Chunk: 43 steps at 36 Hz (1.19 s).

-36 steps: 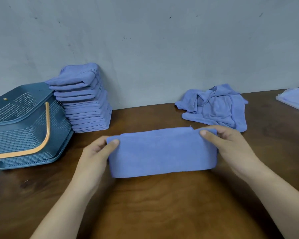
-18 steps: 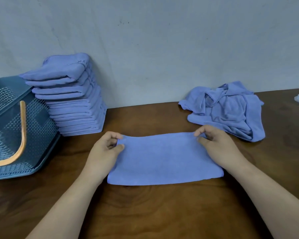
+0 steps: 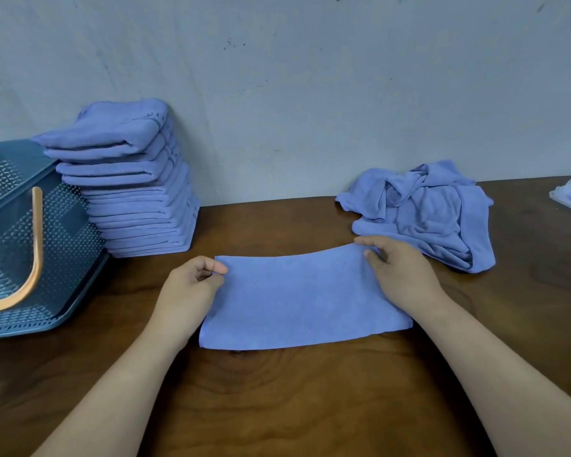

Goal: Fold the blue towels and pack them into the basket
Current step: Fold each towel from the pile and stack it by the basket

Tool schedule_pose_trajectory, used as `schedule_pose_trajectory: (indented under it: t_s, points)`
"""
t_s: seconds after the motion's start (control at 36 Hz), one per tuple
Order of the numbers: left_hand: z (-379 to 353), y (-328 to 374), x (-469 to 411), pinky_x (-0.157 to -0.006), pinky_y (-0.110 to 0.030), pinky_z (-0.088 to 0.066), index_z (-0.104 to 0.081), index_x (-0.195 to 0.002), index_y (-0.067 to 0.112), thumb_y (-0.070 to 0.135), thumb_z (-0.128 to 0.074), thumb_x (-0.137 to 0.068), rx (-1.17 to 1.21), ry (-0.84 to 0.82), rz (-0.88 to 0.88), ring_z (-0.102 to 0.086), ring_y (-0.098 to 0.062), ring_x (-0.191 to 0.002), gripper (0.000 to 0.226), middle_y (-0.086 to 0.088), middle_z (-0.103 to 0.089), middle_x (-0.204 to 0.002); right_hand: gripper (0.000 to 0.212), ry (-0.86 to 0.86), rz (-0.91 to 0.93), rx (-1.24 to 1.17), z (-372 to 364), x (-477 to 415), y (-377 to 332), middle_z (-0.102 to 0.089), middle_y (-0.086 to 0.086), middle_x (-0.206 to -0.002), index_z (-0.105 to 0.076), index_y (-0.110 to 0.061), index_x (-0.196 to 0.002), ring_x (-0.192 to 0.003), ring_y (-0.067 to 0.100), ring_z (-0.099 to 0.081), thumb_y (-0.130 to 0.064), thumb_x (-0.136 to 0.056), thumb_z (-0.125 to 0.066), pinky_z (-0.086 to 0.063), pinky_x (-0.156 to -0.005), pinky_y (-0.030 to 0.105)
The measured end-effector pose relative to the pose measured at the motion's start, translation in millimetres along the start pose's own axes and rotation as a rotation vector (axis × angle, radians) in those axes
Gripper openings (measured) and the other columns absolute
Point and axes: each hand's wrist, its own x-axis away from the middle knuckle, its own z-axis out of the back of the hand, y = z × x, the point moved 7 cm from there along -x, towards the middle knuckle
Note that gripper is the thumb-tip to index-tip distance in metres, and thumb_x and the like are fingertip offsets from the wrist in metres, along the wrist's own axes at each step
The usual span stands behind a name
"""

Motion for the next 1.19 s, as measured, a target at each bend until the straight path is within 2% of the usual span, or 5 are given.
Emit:
schedule_pose_trajectory:
  t_s: [0.33,0.53,0.75,0.86,1.19]
  points:
    - [1,2,1,-0.073,-0.025,-0.047,-0.075,-0.090,0.036,0.016,-0.067,-0.096,-0.025,0.020,0.014,-0.069,-0.009,-0.086,0.023,0.016,-0.073,-0.091,0.045,0.145,0.154,0.596,14,19,-33,-0.048,-0.008,-0.153,-0.053,-0.039,-0.148,-0.120,0.023,-0.060,-0.053,-0.105,-0.050,-0.048,-0.064,0.033]
    - [3,2,0,-0.078,-0.026,-0.047,-0.077,-0.093,0.037,0.012,-0.067,-0.095,-0.007,0.008,0.036,-0.069,-0.005,-0.097,0.027,0.012,-0.075,-0.102,0.073,-0.308,0.352,0.514,-44,44,-51,-0.002,-0.017,-0.176,-0.013,-0.049,-0.166,-0.163,0.011,0.002,-0.079,-0.100,-0.022,-0.012,-0.131,0.042]
    - [12,18,4,-0.079,-0.023,-0.049,-0.070,-0.111,0.033,0.010,-0.064,-0.098,-0.192,0.044,-0.027,-0.068,-0.007,-0.105,0.028,0.012,-0.072,-0.114,0.092,-0.413,0.315,0.516,-55,43,-37,0.025,-0.021,-0.171,0.011,-0.059,-0.160,-0.156,0.004,0.028,-0.102,-0.080,-0.007,0.011,-0.130,0.040]
    - [-2,76,35,-0.097,-0.033,-0.046,-0.066,-0.124,0.022,0.007,-0.063,-0.097,-0.662,0.210,-0.551,-0.054,-0.020,-0.118,0.031,0.006,-0.061,-0.130,0.093,-0.406,0.317,0.522,-56,43,-38,0.025,-0.019,-0.172,0.012,-0.058,-0.161,-0.157,0.006,0.028,-0.101,-0.080,-0.006,0.011,-0.130,0.042]
    - [-113,50,65,-0.133,-0.044,0.001,-0.008,-0.170,0.039,0.056,-0.017,-0.112,-0.967,-0.381,-0.373,0.007,-0.012,-0.164,0.062,0.012,0.002,-0.179,0.089,-0.395,0.328,0.563,-55,44,-40,0.022,-0.014,-0.174,0.012,-0.055,-0.162,-0.160,0.010,0.023,-0.096,-0.085,-0.006,0.007,-0.131,0.045]
